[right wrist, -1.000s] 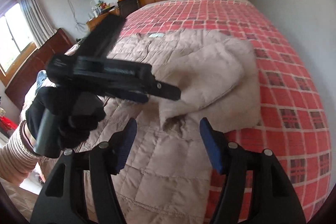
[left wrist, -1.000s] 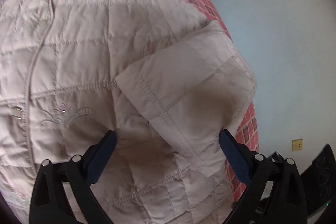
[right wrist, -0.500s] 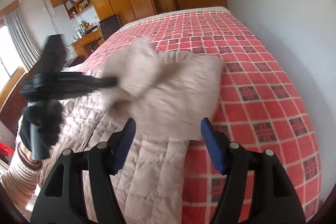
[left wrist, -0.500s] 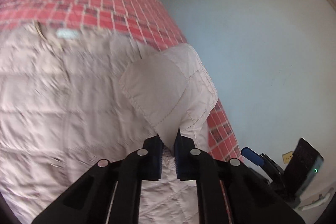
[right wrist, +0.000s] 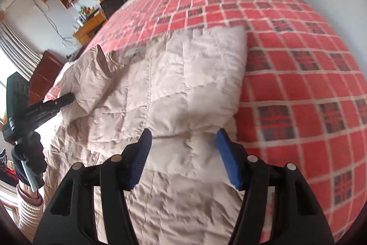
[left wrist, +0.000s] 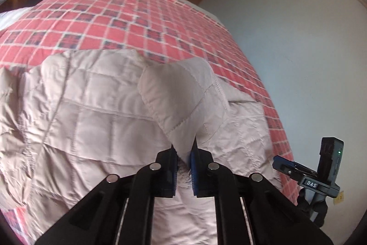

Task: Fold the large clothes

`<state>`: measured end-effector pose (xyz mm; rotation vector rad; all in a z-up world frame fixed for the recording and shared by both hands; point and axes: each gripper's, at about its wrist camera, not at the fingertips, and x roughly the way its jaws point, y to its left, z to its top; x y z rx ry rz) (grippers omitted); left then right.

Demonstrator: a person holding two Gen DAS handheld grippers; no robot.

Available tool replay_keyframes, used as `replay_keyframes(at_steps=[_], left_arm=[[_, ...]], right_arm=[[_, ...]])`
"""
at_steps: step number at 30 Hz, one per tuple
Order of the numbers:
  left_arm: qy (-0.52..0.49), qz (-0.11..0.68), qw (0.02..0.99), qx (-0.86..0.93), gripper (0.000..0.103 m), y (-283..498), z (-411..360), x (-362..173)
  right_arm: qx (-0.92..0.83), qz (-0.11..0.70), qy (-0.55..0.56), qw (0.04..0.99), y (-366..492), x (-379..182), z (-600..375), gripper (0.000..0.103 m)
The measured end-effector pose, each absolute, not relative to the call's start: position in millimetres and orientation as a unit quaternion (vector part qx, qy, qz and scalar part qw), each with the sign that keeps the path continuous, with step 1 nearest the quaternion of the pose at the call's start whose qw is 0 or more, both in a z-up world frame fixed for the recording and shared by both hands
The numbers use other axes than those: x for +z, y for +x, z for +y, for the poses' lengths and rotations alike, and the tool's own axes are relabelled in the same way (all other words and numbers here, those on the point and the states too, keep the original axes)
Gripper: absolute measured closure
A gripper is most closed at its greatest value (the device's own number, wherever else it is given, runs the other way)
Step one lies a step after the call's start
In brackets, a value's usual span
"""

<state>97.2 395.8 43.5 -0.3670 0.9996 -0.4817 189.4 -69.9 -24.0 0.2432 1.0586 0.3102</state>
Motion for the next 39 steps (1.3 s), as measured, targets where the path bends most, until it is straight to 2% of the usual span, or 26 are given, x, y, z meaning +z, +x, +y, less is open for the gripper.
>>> replay_keyframes(at_steps=[5, 8, 9, 10, 14, 18, 21, 23, 24, 25, 28, 33, 35, 39], left_arm=[[-0.191, 0.498, 0.821, -0.207, 0.076, 109.1, 421.8, 13.5], [-0.191, 0.492, 0.83, -0.181, 0.066, 98.1, 437.5, 15.2], [-0.184, 0.486, 0.837, -0.17, 0.06, 91.5, 441.1, 20.6], [-0.173, 0.477, 0.847, -0.157, 0.054, 84.8, 443.3, 27.8], [-0.114, 0.443, 0.876, -0.156, 0.044, 64.3, 422.0, 55.3], [0.012, 0.422, 0.893, -0.158, 0.035, 48.5, 352.1, 70.5], [0.091, 0.432, 0.886, -0.145, 0.034, 54.6, 306.3, 53.7], [0.106, 0.453, 0.876, -0.129, 0.04, 65.4, 294.6, 37.4], [0.11, 0.462, 0.873, -0.111, 0.062, 72.7, 292.9, 27.8], [0.106, 0.464, 0.873, -0.102, 0.08, 74.7, 294.9, 24.3], [0.033, 0.463, 0.878, -0.121, 0.094, 77.4, 319.9, 28.6], [-0.048, 0.415, 0.899, -0.133, 0.096, 58.3, 384.8, 61.6], [-0.086, 0.418, 0.892, -0.151, 0.09, 53.3, 414.7, 64.5], [-0.156, 0.434, 0.873, -0.158, 0.064, 50.6, 473.3, 52.5]], right_arm=[[0.12, 0.527, 0.069, 0.839, 199.3, -41.0, -52.4, 0.043], [0.114, 0.526, 0.053, 0.841, 197.9, -39.7, -48.7, 0.043], [0.112, 0.524, 0.055, 0.842, 196.1, -36.2, -50.2, 0.044], [0.11, 0.521, 0.058, 0.844, 194.2, -33.0, -51.2, 0.045], [0.12, 0.503, 0.066, 0.854, 183.4, -15.5, -49.1, 0.045], [0.128, 0.515, 0.063, 0.845, 187.4, -16.0, -36.2, 0.045], [0.122, 0.523, 0.063, 0.841, 191.6, -21.9, -34.3, 0.045], [0.121, 0.529, 0.068, 0.837, 194.0, -27.6, -36.0, 0.045], [0.12, 0.532, 0.069, 0.835, 195.0, -30.3, -36.6, 0.045], [0.12, 0.534, 0.07, 0.834, 195.4, -33.0, -37.5, 0.045], [0.124, 0.533, 0.067, 0.834, 195.8, -36.6, -36.9, 0.045], [0.133, 0.533, 0.083, 0.832, 198.6, -40.6, -42.1, 0.045], [0.135, 0.532, 0.087, 0.831, 198.8, -41.2, -43.2, 0.045], [0.134, 0.53, 0.081, 0.833, 198.5, -40.4, -39.8, 0.043]])
